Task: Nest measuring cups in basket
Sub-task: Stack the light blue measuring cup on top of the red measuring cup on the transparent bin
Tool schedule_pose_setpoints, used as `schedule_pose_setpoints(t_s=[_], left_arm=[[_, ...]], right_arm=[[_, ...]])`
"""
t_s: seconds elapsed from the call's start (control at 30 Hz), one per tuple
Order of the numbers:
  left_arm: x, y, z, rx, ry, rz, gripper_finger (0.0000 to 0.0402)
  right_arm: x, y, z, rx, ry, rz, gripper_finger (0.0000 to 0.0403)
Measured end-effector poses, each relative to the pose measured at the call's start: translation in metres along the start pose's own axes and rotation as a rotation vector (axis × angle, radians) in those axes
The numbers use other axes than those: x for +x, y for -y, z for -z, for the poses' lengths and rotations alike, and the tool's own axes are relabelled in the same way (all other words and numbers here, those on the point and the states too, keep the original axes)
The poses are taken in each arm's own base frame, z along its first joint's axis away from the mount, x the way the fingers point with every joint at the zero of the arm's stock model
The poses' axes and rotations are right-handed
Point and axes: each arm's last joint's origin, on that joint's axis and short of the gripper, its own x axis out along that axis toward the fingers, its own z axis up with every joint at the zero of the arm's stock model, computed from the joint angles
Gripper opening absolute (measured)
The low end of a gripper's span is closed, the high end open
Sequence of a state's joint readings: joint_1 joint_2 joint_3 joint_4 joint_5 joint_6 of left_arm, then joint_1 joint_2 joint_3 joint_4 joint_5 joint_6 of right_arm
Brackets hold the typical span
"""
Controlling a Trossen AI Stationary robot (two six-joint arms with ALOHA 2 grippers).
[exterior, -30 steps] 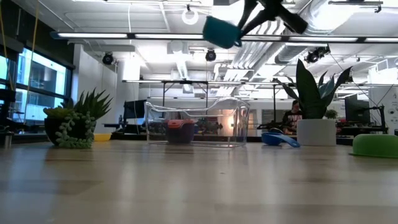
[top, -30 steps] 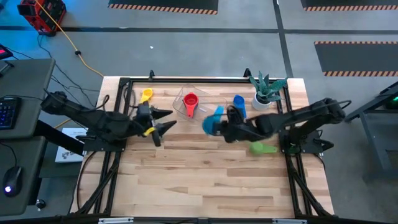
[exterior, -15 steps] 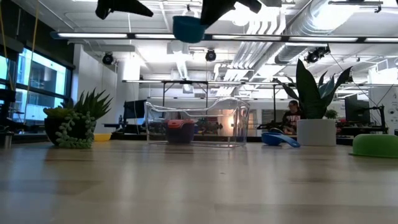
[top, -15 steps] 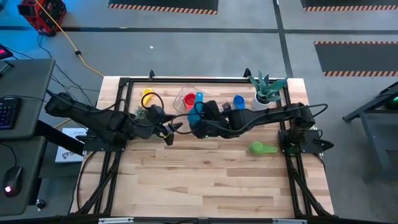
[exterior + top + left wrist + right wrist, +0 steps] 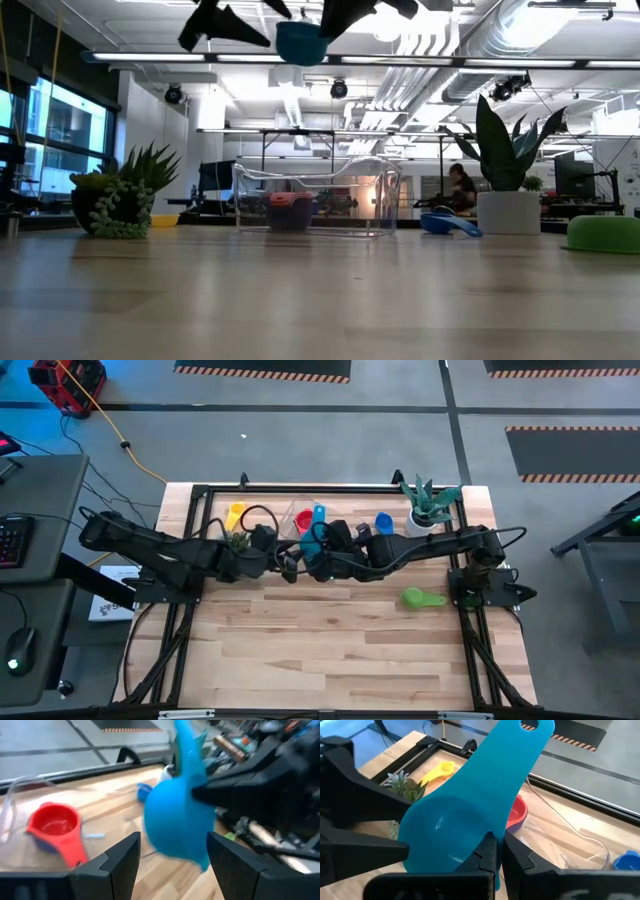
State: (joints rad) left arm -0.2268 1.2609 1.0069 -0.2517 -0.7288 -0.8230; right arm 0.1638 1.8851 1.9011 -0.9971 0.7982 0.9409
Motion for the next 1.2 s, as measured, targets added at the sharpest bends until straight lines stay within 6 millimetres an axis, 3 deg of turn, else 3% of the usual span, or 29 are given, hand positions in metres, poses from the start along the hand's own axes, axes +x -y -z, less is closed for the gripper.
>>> schedule_pose_setpoints(t_s=[0.33,0.43,0.67,1.2], left_arm=[[0.007,-0.003,-0.006,-0.003,-0.006,0.02,0.0194],[0.008,-0.003,-0.006,-0.003,-0.019,0.03,0.0154],[0.008,-0.003,-0.007,0.038,-0.012,0.023,0.0013],[0.004,-0.005,-0.012,0.101,-0.008,0.045,0.0015]], right_arm=[[0.002,0.003,-0.001,0.017,-0.002,0.02,0.0],[0.002,0.003,-0.001,0.016,-0.002,0.021,0.0],[0.002,0.003,0.0,0.009,-0.007,0.026,0.0],[0.002,0.003,-0.001,-0.005,0.005,0.023,0.0]])
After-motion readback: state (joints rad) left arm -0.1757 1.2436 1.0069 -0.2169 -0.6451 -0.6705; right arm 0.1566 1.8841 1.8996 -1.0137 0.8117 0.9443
